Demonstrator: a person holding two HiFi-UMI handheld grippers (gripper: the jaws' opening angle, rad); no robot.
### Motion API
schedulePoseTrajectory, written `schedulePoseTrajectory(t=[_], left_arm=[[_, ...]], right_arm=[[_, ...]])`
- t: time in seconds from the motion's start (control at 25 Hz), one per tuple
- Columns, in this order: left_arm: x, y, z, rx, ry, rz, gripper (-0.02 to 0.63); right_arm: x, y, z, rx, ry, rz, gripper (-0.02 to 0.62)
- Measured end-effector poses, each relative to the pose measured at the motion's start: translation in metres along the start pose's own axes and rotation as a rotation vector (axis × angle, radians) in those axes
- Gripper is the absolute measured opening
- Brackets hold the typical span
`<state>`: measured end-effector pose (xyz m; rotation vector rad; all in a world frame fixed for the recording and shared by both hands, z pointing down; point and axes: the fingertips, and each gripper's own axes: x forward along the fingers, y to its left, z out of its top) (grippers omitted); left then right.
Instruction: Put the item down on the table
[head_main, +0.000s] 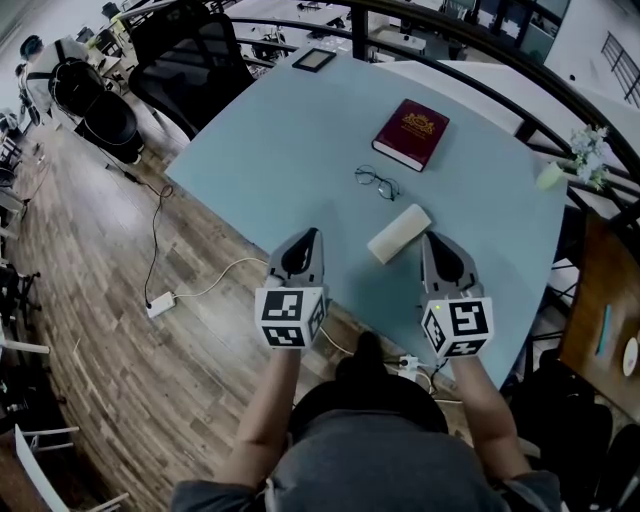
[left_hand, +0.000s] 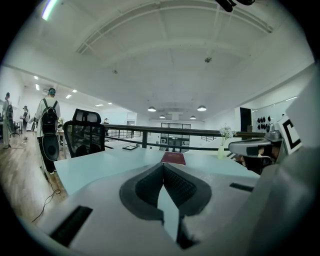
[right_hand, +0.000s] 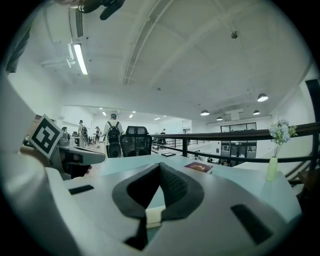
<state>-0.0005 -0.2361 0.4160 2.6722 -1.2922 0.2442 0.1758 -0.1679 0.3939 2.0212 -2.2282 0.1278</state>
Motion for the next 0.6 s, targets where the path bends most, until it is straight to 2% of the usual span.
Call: schedulePoseTrajectory(t=[0.6], left_arm=[[0.0028, -0.0021, 0.0023, 0.015, -0.008, -0.008, 0.005]], right_arm=[[-0.0004, -0.0006, 0.0014, -0.007, -0.005, 0.008, 0.003]])
